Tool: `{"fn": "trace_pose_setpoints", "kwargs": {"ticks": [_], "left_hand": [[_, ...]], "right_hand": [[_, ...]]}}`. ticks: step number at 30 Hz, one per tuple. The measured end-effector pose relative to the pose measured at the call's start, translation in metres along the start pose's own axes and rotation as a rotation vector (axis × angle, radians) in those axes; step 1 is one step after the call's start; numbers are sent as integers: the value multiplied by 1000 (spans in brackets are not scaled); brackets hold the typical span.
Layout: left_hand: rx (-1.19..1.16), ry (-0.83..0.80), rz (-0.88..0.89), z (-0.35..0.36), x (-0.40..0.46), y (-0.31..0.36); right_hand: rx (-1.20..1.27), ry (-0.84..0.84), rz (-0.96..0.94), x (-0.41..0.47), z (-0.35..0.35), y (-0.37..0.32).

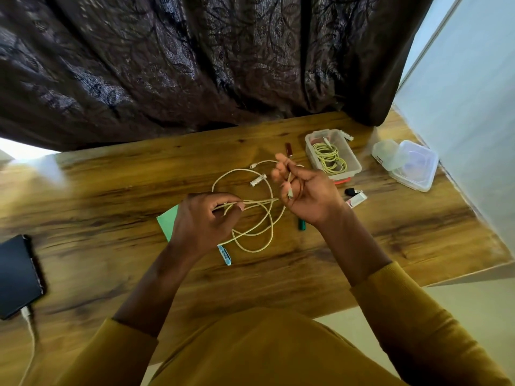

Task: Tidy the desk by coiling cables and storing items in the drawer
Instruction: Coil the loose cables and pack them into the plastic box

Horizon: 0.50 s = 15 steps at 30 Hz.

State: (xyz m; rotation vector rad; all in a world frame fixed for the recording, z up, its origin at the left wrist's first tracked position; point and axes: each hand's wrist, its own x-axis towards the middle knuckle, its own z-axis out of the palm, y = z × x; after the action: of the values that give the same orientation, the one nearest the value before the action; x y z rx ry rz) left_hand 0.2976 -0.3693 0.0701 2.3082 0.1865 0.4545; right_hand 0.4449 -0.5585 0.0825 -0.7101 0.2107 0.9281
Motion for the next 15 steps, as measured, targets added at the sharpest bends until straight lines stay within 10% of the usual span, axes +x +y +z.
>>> {"fn": "trace_pose_setpoints", "kwargs": {"ticks": [15], "left_hand": [[-42, -77, 129, -22, 29, 30]], "right_hand": [[-1082, -86, -138, -10, 40, 35]]}}
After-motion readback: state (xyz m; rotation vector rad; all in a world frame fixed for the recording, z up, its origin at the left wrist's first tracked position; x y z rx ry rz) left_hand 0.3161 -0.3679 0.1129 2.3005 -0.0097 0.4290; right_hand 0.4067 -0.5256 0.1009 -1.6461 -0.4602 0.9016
